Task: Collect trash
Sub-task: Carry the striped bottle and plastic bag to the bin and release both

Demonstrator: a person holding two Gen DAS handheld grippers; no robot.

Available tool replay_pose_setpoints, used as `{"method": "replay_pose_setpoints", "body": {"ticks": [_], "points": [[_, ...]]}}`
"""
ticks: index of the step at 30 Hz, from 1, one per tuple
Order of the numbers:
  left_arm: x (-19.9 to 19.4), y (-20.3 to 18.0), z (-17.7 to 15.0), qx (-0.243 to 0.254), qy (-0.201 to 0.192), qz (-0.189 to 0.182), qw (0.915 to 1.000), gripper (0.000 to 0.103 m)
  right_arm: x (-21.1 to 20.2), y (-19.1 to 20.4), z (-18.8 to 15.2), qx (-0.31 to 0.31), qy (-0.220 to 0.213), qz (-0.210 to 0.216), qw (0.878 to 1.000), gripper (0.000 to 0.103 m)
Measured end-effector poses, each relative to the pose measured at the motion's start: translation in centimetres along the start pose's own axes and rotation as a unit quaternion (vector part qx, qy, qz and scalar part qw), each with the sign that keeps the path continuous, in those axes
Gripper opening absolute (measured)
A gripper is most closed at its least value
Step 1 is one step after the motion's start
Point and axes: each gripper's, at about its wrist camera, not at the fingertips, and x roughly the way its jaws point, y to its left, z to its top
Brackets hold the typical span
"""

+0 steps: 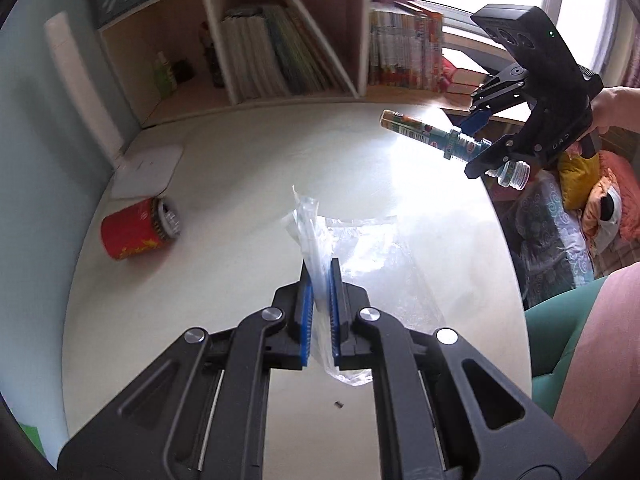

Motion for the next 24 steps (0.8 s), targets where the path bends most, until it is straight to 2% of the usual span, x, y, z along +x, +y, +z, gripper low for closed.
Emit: {"method": "replay_pose_setpoints", "body": {"ticks": [4, 9, 17, 21, 24], "points": [[2.1, -5.5, 3.6, 0.057, -0.006, -0.052, 0.997, 0.005, -4.0, -2.3, -6.6, 0.064, -0.006, -0.015, 0.998, 0.049], [5.4, -13.8, 6.9, 0.12, -0.011, -0.12, 0.9855, 0.005, -7.9, -4.6, -14.7, 0.14, -0.015, -0.033, 0.989, 0.049], [12.5, -30.9, 10.8, 0.199, 0.013, -0.215, 0.9561, 0.005, -13.0, -8.0, -30.8, 0.257, -0.036, -0.056, 0.964, 0.049], [17.5, -40.0, 10.8, 0.228, 0.043, -0.259, 0.9377, 0.005, -12.4, -9.8, -39.9, 0.31, -0.02, -0.067, 0.948, 0.049], [22.3, -46.0, 9.3, 0.246, 0.074, -0.285, 0.9234, 0.005, -10.6, -11.2, -46.9, 0.353, -0.003, -0.071, 0.933, 0.049]]}}
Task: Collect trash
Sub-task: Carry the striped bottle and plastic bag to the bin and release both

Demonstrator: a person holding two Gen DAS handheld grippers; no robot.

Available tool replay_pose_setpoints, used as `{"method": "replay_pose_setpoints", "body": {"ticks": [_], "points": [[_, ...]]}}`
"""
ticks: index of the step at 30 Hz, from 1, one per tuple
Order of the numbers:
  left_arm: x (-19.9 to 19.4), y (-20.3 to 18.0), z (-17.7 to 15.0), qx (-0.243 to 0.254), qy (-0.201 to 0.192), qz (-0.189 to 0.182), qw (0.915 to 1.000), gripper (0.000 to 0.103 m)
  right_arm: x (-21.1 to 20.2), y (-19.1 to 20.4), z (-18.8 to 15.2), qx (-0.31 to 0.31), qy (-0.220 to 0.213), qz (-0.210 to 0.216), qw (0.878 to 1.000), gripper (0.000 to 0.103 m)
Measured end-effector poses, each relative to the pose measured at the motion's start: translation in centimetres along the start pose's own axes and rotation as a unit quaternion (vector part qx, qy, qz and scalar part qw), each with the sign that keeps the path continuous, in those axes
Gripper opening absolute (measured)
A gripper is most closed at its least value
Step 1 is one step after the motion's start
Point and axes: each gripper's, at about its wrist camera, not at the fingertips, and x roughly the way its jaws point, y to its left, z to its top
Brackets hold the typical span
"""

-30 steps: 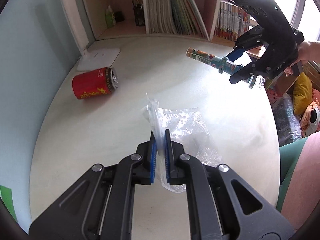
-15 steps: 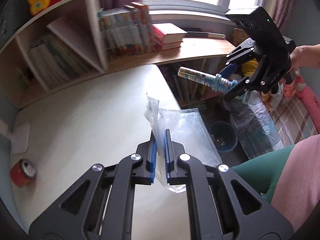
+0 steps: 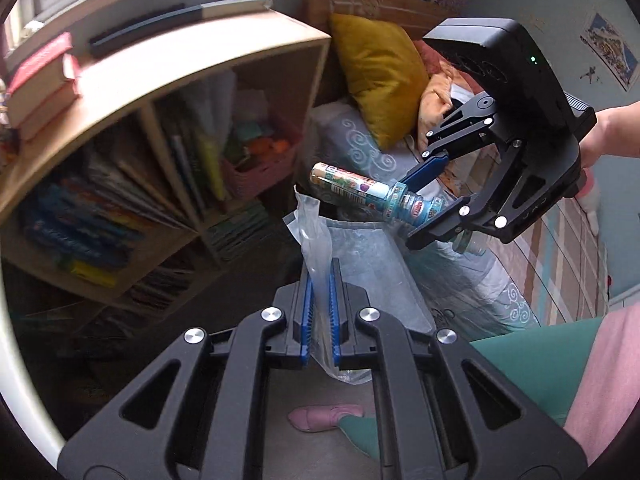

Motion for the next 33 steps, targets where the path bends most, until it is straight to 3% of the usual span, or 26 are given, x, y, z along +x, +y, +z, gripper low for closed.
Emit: {"method": "replay_pose_setpoints", "body": {"ticks": [6, 10, 19, 21, 22, 23, 24, 27, 29, 33], "points": [[13.2, -1.9, -1.3, -0.002, 0.05, -0.041, 0.9979, 0.005, 7.3, -7.6, -6.9, 0.034, 0.044, 0.008, 0.998, 0.049], [20.9, -1.0, -3.0, -0.007, 0.078, -0.044, 0.9959, 0.005, 13.2, -11.4, -9.8, 0.023, 0.064, 0.014, 0.998, 0.049], [35.6, 2.1, -9.1, -0.031, 0.151, -0.034, 0.9874, 0.008, 26.7, -18.2, -11.8, 0.044, 0.098, 0.016, 0.994, 0.052], [37.4, 2.4, -9.4, -0.033, 0.147, -0.022, 0.9883, 0.014, 29.4, -19.3, -11.7, 0.058, 0.101, 0.018, 0.993, 0.052], [38.5, 2.8, -9.6, -0.042, 0.152, -0.017, 0.9873, 0.018, 30.5, -19.7, -11.8, 0.056, 0.101, 0.016, 0.993, 0.059], [39.3, 3.3, -9.9, -0.056, 0.158, -0.018, 0.9858, 0.029, 31.5, -19.9, -11.8, 0.054, 0.103, 0.014, 0.993, 0.068], [40.2, 3.8, -9.9, -0.06, 0.163, -0.007, 0.9848, 0.037, 32.3, -20.3, -11.8, 0.056, 0.109, 0.001, 0.993, 0.071], [40.8, 4.8, -10.0, -0.066, 0.172, 0.014, 0.9828, 0.051, 32.7, -21.1, -11.8, 0.066, 0.116, -0.013, 0.991, 0.075], [39.7, 5.3, -10.0, -0.075, 0.165, 0.014, 0.9834, 0.051, 31.6, -21.3, -11.8, 0.06, 0.106, -0.015, 0.992, 0.081], [35.7, 5.7, -9.7, -0.087, 0.136, 0.016, 0.9867, 0.052, 27.9, -21.0, -11.6, 0.051, 0.092, -0.006, 0.994, 0.081]]}}
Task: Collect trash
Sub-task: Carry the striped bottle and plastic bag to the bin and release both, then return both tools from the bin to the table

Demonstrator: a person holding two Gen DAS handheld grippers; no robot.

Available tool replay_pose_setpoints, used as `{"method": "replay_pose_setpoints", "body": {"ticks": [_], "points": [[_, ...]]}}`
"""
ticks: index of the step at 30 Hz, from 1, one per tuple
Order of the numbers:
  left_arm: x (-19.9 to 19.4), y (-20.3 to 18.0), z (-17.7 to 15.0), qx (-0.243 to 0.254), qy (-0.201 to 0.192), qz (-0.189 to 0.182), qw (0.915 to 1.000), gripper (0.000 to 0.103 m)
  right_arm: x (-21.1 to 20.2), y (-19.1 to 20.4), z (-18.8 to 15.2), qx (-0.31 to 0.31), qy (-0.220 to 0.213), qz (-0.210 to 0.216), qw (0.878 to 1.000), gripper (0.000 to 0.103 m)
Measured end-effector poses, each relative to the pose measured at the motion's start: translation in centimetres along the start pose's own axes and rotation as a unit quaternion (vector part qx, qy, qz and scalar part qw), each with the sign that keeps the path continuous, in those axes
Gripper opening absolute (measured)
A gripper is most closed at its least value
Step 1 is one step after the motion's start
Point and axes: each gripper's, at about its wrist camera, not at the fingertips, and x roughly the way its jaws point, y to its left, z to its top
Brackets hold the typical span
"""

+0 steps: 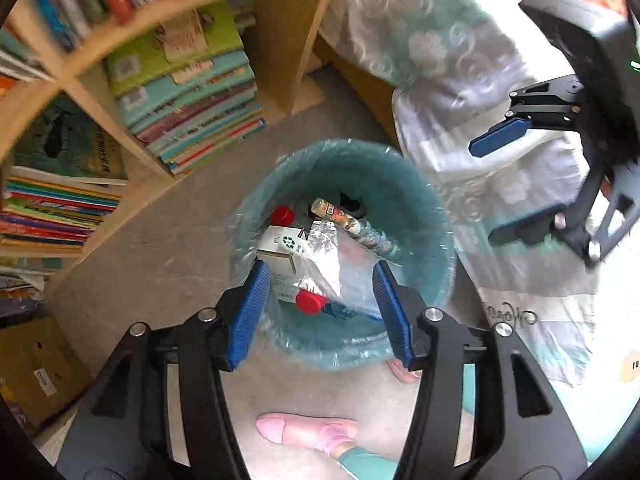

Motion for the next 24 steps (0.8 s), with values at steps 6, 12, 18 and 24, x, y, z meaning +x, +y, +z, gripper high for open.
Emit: {"method": "replay_pose_setpoints", "body": {"ticks": [6, 12, 18, 24], "points": [[-11.9, -1.0, -2.8, -0.054, -0.048, -0.01, 0.9974, 0.052, -8.0, 3.8, 0.4, -0.051, -0.029, 0.031, 0.998, 0.081], [-29.6, -3.1, -10.4, -0.171, -0.118, 0.048, 0.9769, 0.059, -18.2, 13.3, 1.7, -0.183, -0.052, 0.063, 0.98, 0.081], [-44.7, -3.7, -20.4, -0.28, -0.172, 0.158, 0.9313, 0.064, -25.8, 25.1, 6.3, -0.316, -0.067, 0.104, 0.941, 0.084], [-54.2, -2.0, -31.8, -0.385, -0.203, 0.251, 0.8645, 0.064, -29.8, 40.0, 12.6, -0.477, -0.069, 0.134, 0.866, 0.084]]}}
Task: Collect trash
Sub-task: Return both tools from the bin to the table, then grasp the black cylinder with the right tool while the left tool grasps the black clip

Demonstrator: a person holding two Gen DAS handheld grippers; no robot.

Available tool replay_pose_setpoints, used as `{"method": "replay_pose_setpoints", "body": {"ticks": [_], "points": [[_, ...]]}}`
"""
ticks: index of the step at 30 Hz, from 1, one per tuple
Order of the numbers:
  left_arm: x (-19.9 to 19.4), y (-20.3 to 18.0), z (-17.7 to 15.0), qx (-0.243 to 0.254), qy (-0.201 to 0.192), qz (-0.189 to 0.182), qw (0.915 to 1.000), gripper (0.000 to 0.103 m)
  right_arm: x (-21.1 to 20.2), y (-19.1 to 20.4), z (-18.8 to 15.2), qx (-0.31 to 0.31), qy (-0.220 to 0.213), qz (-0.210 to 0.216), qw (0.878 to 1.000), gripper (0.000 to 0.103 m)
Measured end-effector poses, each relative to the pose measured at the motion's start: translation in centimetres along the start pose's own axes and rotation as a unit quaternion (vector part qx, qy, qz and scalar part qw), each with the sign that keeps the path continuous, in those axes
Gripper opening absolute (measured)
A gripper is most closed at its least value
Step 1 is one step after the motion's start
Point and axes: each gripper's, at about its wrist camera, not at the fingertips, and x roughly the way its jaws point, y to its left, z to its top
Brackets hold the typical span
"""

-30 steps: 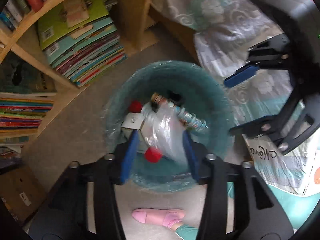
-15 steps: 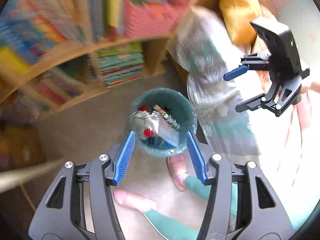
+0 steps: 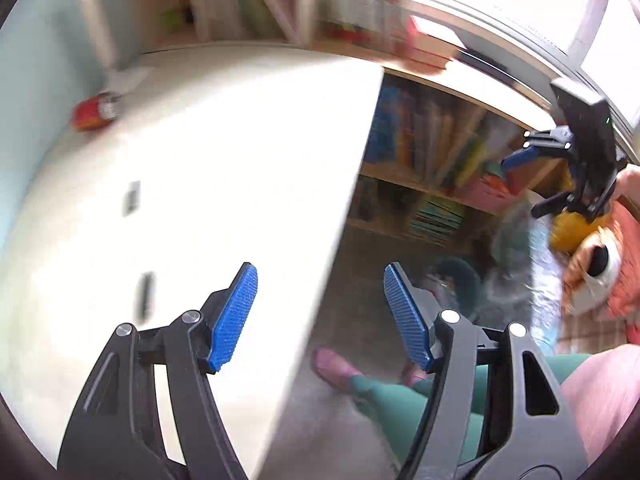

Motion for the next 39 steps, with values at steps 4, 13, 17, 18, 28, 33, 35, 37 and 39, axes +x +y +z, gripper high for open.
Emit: {"method": "replay_pose_setpoints", "body": {"ticks": [4, 13, 17, 18, 28, 33, 35, 37, 39], "points": [[-1.6, 6.8, -1.1, -0.039, -0.009, 0.034, 0.9986, 0.064, 2.4, 2.0, 10.2, -0.083, 0.006, 0.016, 0.996, 0.084], [0.1, 13.5, -2.7, -0.076, -0.013, 0.047, 0.9959, 0.064, 11.5, 6.5, 26.0, -0.222, 0.042, 0.116, 0.967, 0.084], [2.1, 13.4, -3.5, -0.079, 0.001, 0.035, 0.9963, 0.064, 15.5, 8.3, 29.4, -0.313, 0.087, 0.134, 0.936, 0.084], [2.3, 13.5, -3.6, -0.083, 0.002, 0.036, 0.9959, 0.064, 16.6, 8.5, 30.3, -0.335, 0.096, 0.141, 0.927, 0.084], [5.0, 16.0, -3.5, -0.197, 0.004, 0.036, 0.9798, 0.062, 26.1, 8.1, 36.3, -0.487, 0.193, 0.237, 0.818, 0.08], [6.7, 16.5, -3.6, -0.223, 0.024, 0.055, 0.9729, 0.044, 29.6, 8.0, 36.7, -0.566, 0.215, 0.264, 0.751, 0.062], [6.8, 16.3, -3.7, -0.223, 0.026, 0.06, 0.9725, 0.043, 30.5, 8.0, 36.6, -0.588, 0.216, 0.268, 0.732, 0.055], [6.7, 15.9, -3.8, -0.221, 0.033, 0.066, 0.9726, 0.043, 30.9, 8.1, 36.2, -0.614, 0.216, 0.272, 0.709, 0.053], [6.7, 15.6, -4.0, -0.219, 0.035, 0.072, 0.9725, 0.043, 31.2, 8.2, 35.5, -0.644, 0.21, 0.275, 0.682, 0.048]]}}
